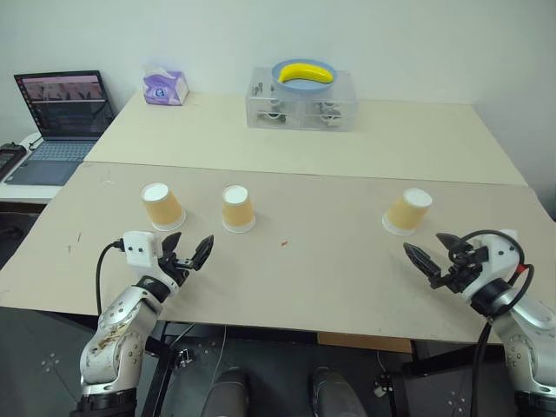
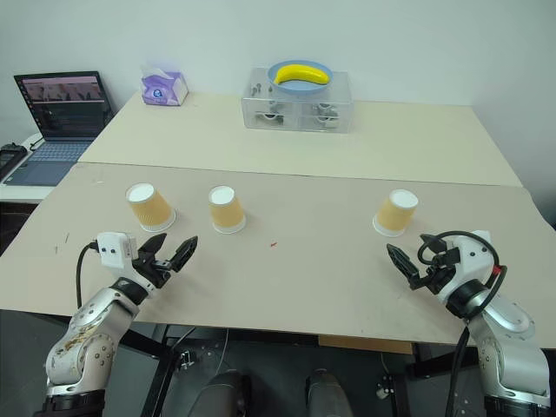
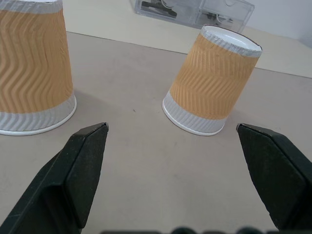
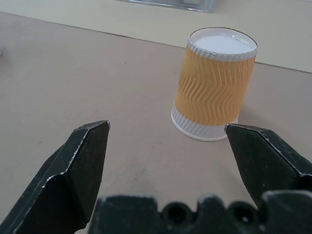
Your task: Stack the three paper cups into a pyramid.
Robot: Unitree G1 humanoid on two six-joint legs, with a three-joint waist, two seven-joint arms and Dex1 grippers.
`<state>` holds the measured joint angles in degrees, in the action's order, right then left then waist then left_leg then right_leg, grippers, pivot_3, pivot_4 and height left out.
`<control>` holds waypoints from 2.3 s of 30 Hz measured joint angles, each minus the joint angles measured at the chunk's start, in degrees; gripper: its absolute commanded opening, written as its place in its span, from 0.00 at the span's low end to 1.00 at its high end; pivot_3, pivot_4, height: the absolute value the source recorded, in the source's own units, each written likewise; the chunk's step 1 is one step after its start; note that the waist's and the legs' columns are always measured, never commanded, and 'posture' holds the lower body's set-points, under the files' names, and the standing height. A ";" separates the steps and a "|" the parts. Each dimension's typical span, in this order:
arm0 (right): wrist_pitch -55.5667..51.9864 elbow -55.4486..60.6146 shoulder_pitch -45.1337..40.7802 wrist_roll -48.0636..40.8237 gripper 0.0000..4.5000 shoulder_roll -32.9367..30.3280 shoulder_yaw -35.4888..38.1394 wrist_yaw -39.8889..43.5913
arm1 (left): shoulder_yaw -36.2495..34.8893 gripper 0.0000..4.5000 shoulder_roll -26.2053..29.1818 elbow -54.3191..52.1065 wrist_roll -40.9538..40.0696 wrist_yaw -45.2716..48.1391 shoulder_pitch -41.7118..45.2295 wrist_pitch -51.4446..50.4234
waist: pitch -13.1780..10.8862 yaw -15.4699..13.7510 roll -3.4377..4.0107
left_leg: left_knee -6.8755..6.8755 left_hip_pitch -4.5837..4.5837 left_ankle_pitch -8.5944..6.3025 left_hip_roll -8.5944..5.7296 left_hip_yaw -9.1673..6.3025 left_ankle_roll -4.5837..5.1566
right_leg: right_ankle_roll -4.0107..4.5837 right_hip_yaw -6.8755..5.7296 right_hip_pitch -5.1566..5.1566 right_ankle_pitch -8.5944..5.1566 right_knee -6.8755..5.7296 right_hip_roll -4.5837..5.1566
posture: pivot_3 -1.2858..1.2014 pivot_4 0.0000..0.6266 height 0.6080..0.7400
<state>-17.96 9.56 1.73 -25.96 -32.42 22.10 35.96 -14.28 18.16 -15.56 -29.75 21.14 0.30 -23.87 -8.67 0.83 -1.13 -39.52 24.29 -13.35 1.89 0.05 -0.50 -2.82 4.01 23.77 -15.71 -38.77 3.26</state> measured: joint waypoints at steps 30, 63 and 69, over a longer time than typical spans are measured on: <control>-0.20 -0.72 -3.76 0.84 0.99 -1.42 -1.96 0.75 | 5.33 1.00 19.13 -7.62 -21.84 22.05 21.22 -22.66 | -0.07 0.32 -0.10 | 0.18 -0.02 0.00 0.01 0.00 0.00 | -0.01 0.00 0.00 -0.01 0.12 -0.02 | 0.52 0.24 0.65; 6.76 -21.32 -21.41 6.68 0.99 -5.41 -4.10 3.01 | 8.22 1.00 21.83 -11.35 -21.67 24.44 18.96 -23.26 | -0.09 0.15 -0.13 | 0.18 -0.02 0.00 -0.01 0.01 0.00 | 0.01 0.00 0.01 -0.01 0.13 0.01 | 0.52 0.24 0.65; 8.53 -25.67 -23.43 7.40 0.99 -5.42 -4.12 4.08 | 7.54 1.00 21.84 -11.58 -22.22 23.66 18.91 -23.30 | -0.10 0.18 -0.13 | 0.17 -0.03 0.01 -0.01 0.02 0.00 | 0.01 0.01 0.01 0.00 0.12 0.00 | 0.52 0.24 0.65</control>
<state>-9.43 -16.11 -21.71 -18.57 -37.84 17.98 40.05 -6.74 40.01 -27.14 -51.97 44.80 19.21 -47.16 -8.76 1.01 -1.26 -39.35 24.26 -13.35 1.88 0.06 -0.50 -2.81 4.02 23.78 -15.72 -38.65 3.26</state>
